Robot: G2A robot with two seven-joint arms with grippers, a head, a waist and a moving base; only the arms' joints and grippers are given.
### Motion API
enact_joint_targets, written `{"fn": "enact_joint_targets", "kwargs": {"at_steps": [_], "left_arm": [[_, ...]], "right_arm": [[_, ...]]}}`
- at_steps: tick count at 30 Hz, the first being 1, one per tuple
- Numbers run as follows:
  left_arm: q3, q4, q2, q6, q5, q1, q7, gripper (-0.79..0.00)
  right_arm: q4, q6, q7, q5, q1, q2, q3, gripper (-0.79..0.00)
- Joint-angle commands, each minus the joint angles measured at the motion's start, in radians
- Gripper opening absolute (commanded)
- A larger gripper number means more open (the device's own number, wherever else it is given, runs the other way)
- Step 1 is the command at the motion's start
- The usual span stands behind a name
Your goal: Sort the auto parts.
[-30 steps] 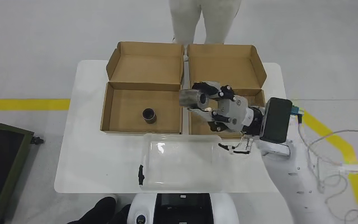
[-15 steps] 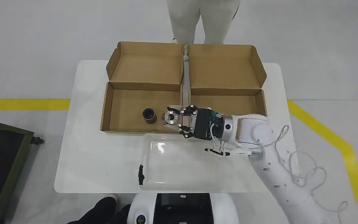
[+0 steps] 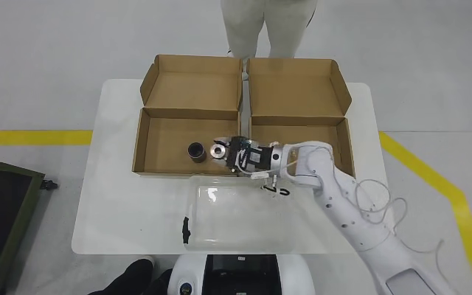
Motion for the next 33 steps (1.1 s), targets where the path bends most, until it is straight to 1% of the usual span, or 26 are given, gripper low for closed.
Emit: {"fn": "enact_joint_targets", "kwargs": {"at_steps": [1,9,20,23,26,27,28,30,33], "left_arm": [[0.000,0.000,0.000,0.000,0.000,0.000,0.000,0.000],[0.000,0.000,0.000,0.000,0.000,0.000,0.000,0.000],[0.000,0.000,0.000,0.000,0.000,0.000,0.000,0.000],[0.000,0.000,0.000,0.000,0.000,0.000,0.000,0.000],[0.000,0.000,0.000,0.000,0.000,0.000,0.000,0.000],[0.000,0.000,0.000,0.000,0.000,0.000,0.000,0.000],[0.000,0.000,0.000,0.000,0.000,0.000,0.000,0.000],[0.000,0.000,0.000,0.000,0.000,0.000,0.000,0.000],[0.000,0.000,0.000,0.000,0.000,0.000,0.000,0.000]], "right_arm": [[0.028,0.011,0.015,-0.001,0.023,-0.008,-0.021,-0.785],[0.109,0.042,0.079,-0.004,0.091,-0.039,-0.102,-0.785],[0.207,0.076,0.153,-0.007,0.154,-0.079,-0.181,-0.785],[0.234,0.085,0.161,-0.004,0.166,-0.089,-0.197,-0.770],[0.260,0.088,0.164,-0.004,0.177,-0.099,-0.210,-0.711],[0.267,0.089,0.167,-0.006,0.181,-0.101,-0.213,-0.668],[0.273,0.091,0.169,-0.008,0.184,-0.103,-0.216,-0.588],[0.285,0.092,0.171,-0.009,0.189,-0.108,-0.220,-0.563],[0.300,0.093,0.176,-0.012,0.196,-0.113,-0.224,-0.499]]}}
